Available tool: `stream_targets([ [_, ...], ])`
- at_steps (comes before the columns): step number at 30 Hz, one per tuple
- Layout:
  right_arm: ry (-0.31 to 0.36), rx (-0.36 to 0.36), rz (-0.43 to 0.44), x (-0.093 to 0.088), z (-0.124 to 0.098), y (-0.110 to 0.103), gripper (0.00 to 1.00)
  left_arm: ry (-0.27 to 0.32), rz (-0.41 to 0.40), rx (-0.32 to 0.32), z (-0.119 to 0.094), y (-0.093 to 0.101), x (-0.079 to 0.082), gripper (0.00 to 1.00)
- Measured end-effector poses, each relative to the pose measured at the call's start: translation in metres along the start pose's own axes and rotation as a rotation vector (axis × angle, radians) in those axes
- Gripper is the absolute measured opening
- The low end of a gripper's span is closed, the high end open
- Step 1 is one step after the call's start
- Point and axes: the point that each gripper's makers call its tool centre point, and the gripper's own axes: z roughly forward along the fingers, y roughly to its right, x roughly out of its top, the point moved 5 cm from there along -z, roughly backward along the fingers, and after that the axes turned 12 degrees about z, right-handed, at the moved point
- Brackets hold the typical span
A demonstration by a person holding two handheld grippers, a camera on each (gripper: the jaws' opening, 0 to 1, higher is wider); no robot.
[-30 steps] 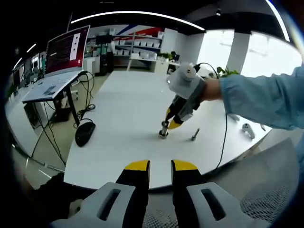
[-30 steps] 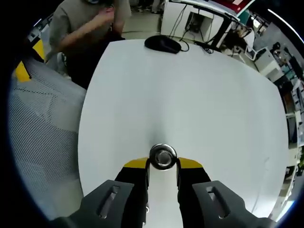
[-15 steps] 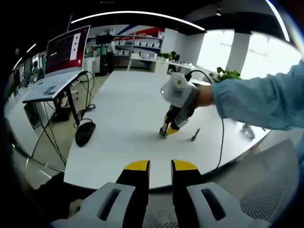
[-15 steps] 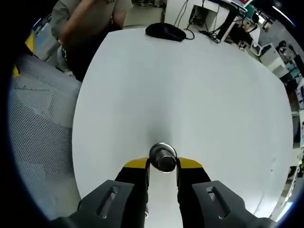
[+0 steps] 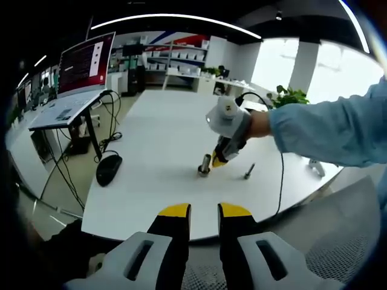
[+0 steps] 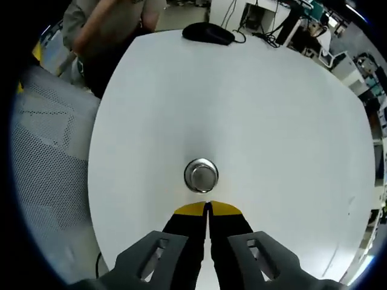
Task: Place the washer onto the threaded stud by aligning its center hole with the stud, sliding it down to the base, and recovering from edge contact or off-axis alignment until the washer reaches the visible bottom stop.
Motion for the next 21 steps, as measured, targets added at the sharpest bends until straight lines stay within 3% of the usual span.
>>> stream_targets([
  [9, 0.068, 0.020, 0.003, 0.000, -0.024, -0.012, 0.02, 0.000, 0.001, -0.001, 0.000, 0.000, 0.000, 0.15],
  [17, 0.143, 0.060, 0.014, -0.007, -0.066, -0.022, 0.03, 0.001, 0.004, -0.003, 0.000, 0.000, 0.000, 0.15],
  [21, 0.194, 0.065, 0.069, -0.015, -0.092, -0.023, 0.14, 0.003, 0.005, -0.004, 0.000, 0.000, 0.000, 0.15],
])
